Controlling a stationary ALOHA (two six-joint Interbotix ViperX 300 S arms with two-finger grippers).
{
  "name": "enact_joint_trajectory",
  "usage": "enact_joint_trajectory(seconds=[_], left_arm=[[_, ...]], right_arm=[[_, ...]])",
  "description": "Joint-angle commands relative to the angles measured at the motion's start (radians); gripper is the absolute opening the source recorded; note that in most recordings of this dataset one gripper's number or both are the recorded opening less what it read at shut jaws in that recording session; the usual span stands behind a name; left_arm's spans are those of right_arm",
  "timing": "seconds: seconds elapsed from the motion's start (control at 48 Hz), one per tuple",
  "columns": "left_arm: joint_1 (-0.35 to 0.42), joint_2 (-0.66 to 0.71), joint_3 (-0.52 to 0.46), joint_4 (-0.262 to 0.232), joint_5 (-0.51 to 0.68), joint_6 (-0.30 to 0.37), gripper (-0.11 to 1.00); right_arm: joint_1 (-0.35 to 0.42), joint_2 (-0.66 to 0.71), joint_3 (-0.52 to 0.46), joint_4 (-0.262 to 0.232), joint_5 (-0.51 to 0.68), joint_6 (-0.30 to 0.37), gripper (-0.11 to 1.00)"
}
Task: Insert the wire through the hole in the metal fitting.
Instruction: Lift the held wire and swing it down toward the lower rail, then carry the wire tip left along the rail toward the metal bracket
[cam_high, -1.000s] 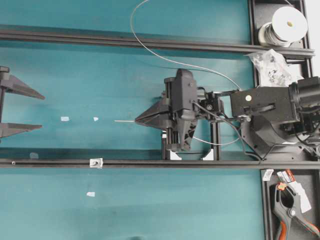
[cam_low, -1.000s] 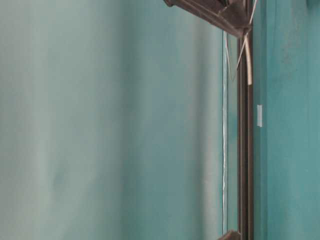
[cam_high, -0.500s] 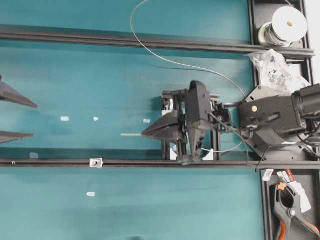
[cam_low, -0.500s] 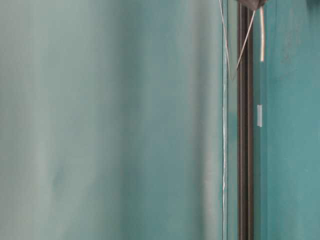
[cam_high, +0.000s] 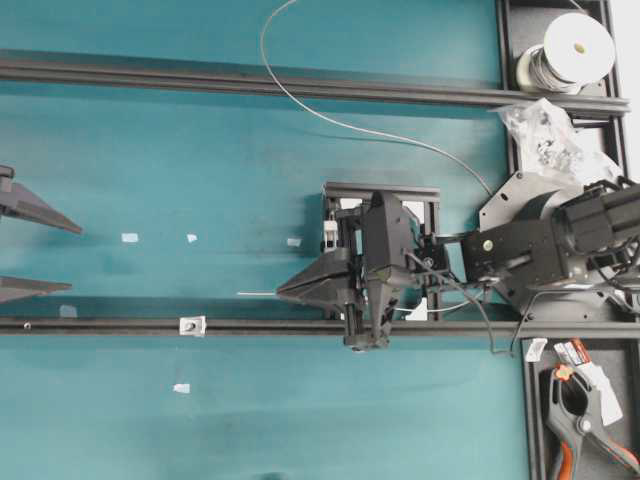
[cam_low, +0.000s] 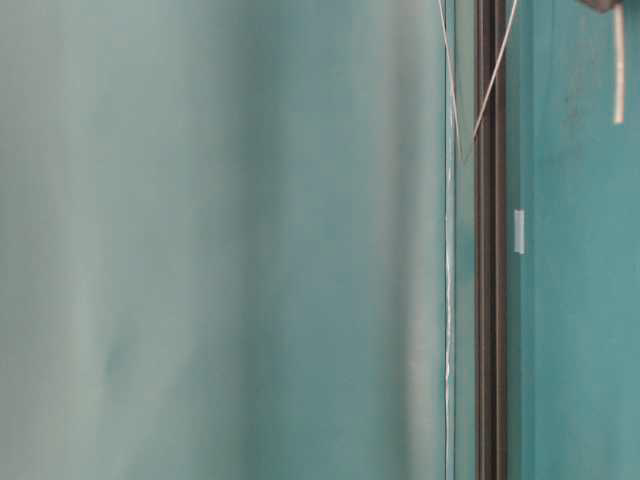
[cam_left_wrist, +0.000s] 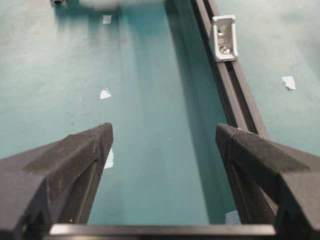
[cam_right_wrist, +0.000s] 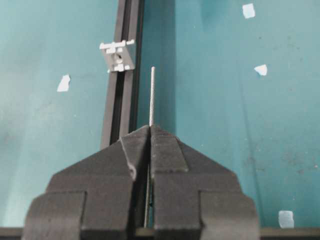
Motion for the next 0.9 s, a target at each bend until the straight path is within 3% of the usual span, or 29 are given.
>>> enact_joint_trajectory(seconds=[0.0, 0.333, 0.875], left_arm=[[-0.006, 0.003, -0.012, -0.003, -0.011, -0.006, 0.86], [-0.028, 0.094, -0.043, -0.003, -0.046, -0.012, 0.86], [-0.031, 0.140, -0.057, 0.000, -0.115, 0.002, 0.86]], right_arm=[[0.026, -0.002, -0.006, 0.043, -0.035, -0.026, -0.01], [0.121, 0.002, -0.006, 0.232, -0.060, -0.135, -0.01], [0.158, 0.037, -0.014, 0.255, -0.100, -0.149, -0.01]])
